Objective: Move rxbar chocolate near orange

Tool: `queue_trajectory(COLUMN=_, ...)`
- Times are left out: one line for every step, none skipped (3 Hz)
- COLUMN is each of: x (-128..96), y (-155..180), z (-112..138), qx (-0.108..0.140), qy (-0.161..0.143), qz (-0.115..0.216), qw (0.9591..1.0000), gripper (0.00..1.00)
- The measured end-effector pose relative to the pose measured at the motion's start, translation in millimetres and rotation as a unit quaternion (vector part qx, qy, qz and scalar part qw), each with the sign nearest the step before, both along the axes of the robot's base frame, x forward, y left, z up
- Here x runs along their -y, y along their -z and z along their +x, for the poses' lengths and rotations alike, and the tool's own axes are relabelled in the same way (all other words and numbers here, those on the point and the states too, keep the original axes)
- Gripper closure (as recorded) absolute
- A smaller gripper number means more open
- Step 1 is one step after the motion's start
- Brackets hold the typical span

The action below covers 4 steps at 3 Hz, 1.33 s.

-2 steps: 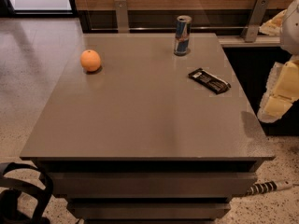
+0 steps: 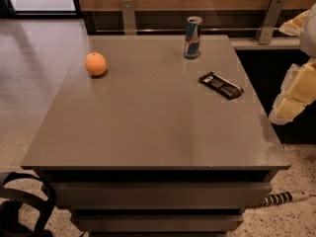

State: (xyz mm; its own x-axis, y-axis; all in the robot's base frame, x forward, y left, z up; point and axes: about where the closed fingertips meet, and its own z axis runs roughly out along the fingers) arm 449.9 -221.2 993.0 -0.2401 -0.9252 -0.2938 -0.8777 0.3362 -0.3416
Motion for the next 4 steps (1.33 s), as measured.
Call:
queue_trajectory(x=22.8, y=27.1, z=15.9, qx=0.03, qy=0.038, qz=0.078, qw=0.9958, gripper=0.0)
queue_trajectory(x=42.3, y=52.5, z=62.4, qx=0.088, qy=0.072, qz=0.188, qw=0.9755, gripper=0.0)
queue_trajectory(x=52.7, y=63.3, z=93.6, qx=0.116, qy=0.086, qz=0.241, qw=0.9597, gripper=0.0)
queue_trajectory(x=53.3, y=78.0, z=130.3, qx=0.12, qy=0.084, qz=0.283, qw=0.948, gripper=0.0)
